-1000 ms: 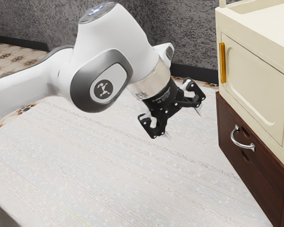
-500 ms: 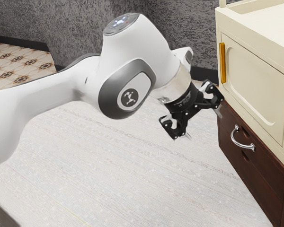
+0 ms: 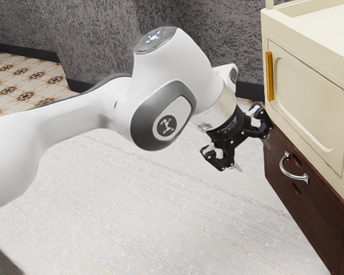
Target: Pull the drawer handle with one arm to open the drawer
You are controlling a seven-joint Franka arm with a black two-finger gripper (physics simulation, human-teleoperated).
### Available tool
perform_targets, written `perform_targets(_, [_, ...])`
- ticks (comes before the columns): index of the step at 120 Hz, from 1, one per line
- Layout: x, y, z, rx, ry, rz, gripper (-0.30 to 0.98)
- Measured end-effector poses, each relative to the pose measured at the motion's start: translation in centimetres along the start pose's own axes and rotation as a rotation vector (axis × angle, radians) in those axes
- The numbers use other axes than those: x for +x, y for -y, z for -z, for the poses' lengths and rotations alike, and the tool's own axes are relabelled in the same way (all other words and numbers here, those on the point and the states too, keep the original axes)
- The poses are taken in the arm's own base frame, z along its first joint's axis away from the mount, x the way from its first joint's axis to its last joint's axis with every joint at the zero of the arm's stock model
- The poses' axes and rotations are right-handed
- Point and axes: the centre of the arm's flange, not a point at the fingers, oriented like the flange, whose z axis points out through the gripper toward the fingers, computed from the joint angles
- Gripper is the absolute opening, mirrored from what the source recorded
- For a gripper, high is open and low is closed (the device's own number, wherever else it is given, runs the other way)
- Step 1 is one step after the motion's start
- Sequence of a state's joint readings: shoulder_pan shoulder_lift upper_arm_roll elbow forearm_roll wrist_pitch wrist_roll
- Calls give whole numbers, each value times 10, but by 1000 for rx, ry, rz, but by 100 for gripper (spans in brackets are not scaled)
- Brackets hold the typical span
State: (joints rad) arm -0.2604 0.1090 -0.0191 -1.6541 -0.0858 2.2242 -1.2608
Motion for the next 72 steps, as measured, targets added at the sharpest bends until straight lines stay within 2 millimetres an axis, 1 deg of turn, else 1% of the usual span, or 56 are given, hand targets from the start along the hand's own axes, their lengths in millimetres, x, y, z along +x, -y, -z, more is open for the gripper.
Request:
perform_targets(23, [-9, -4, -4, -11, 5, -14, 46])
perform_targets(36, [-18, -6, -7, -12, 13, -26, 45])
perform_targets(47, [-20, -6, -9, -12, 15, -29, 44])
perform_targets(61, [-19, -6, -17, -9, 17, -28, 44])
perform_targets(72, [-25, -9, -21, -11, 22, -36, 43])
